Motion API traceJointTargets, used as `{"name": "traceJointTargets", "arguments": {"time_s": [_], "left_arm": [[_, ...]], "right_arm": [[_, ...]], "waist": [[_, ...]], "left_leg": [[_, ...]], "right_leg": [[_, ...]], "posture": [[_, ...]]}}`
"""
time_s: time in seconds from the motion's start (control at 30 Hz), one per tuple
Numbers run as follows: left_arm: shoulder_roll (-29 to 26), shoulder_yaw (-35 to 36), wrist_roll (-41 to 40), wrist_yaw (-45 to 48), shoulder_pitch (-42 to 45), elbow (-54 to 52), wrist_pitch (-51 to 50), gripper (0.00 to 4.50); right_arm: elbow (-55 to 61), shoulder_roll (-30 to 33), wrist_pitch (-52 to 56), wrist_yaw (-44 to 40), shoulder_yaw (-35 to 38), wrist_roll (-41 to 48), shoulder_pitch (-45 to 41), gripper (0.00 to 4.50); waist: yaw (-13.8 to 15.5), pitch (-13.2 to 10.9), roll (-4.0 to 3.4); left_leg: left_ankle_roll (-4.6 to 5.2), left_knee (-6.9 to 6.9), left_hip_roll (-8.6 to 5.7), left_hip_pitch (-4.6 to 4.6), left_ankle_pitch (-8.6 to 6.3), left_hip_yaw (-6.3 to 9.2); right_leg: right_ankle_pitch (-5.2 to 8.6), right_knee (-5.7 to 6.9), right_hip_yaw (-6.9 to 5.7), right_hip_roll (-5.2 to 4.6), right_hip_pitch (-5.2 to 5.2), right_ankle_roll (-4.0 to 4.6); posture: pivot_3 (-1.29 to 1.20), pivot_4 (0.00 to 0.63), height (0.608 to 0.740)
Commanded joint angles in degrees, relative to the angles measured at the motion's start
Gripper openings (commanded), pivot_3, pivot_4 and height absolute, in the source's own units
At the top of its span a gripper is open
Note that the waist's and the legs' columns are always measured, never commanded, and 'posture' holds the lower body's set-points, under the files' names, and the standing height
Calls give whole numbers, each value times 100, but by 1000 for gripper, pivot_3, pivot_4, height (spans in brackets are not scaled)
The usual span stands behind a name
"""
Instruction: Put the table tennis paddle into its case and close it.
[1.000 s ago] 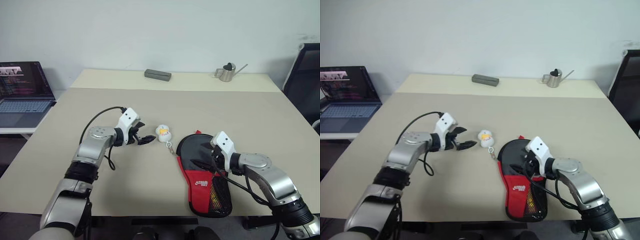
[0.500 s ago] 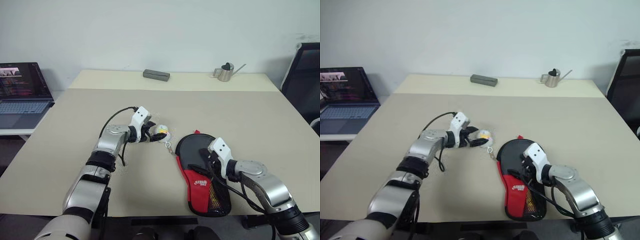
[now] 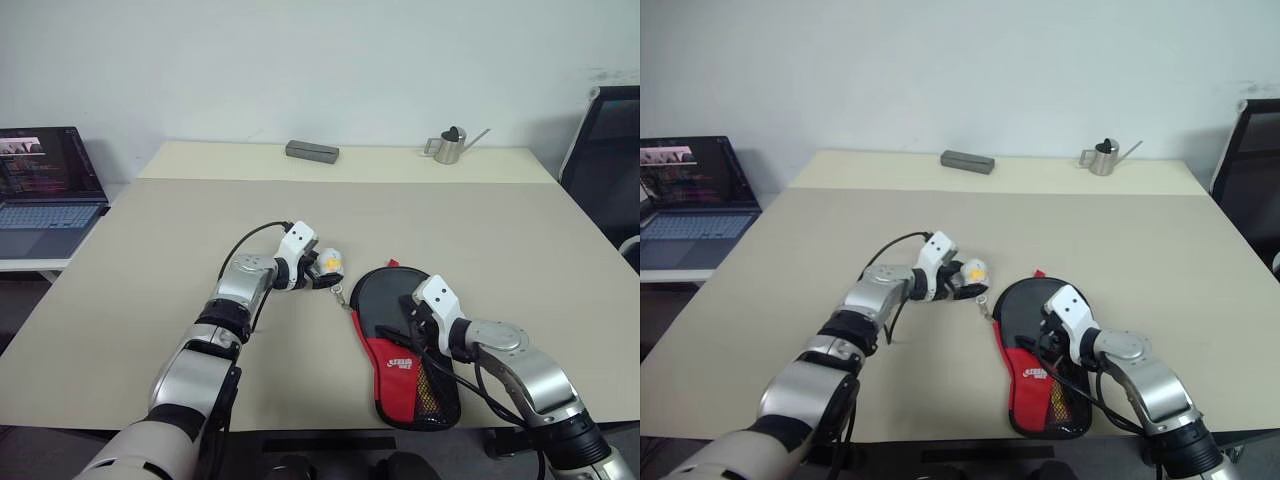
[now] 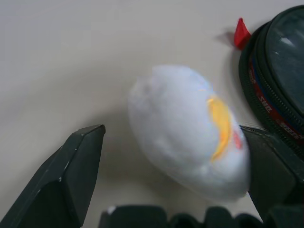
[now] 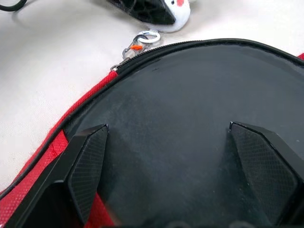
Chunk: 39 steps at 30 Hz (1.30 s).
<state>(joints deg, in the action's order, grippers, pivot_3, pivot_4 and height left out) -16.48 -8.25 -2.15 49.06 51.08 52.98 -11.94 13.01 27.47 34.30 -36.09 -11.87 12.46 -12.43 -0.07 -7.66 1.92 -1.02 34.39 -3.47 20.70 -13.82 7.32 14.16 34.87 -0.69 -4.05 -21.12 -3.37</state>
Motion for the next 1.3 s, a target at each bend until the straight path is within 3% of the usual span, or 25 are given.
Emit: {"name": "traceJointTargets", "arguments": {"time_s": [0.03, 0.33, 0.47, 0.63, 0.9, 1.3], "left_arm": [[25, 5, 85, 10, 114, 28, 145, 4119], [20, 2, 182, 57, 61, 17, 191, 1222], [16, -9, 186, 99, 0, -60, 170, 214], [20, -16, 184, 126, -59, -147, 140, 109], [35, -61, 245, 157, -113, -245, 126, 109], [424, -202, 732, -117, 844, 921, 960, 108]], "right_arm": [[97, -15, -83, 50, 121, -28, -36, 4500], [28, -178, 58, 281, 95, -80, -32, 4500], [-253, -277, -314, 242, -48, -210, -5, 4500], [-917, -447, -913, 174, -220, -464, -16, 4500], [-1473, -514, -793, 290, -239, -645, -48, 4500], [-1892, -766, -633, 855, -224, -886, -86, 4500]], "waist": [[-5, 0, 0], [-5, 0, 0], [-5, 3, 1], [-9, 11, 3], [-11, 45, 8], [-6, 58, 7]], "left_leg": [[0, 1, 0, 0, 0, 0], [0, 9, 0, 0, 0, 0], [0, 13, 1, -3, 0, 0], [0, 14, 3, -26, 0, 0], [0, 14, 3, -39, 0, -1], [-1, 14, 2, -81, -2, 4]], "right_leg": [[0, 1, 0, 0, 0, 0], [0, 6, 1, 0, -1, 0], [0, 8, 0, 1, 0, 0], [0, 8, 2, 3, 2, 0], [0, 9, 4, 4, 9, 0], [4, 5, -2, -1, 86, -3]], "posture": [[0, 150, 740], [0, 150, 740], [0, 150, 740], [0, 150, 740], [0, 150, 740], [0, 150, 740]]}}
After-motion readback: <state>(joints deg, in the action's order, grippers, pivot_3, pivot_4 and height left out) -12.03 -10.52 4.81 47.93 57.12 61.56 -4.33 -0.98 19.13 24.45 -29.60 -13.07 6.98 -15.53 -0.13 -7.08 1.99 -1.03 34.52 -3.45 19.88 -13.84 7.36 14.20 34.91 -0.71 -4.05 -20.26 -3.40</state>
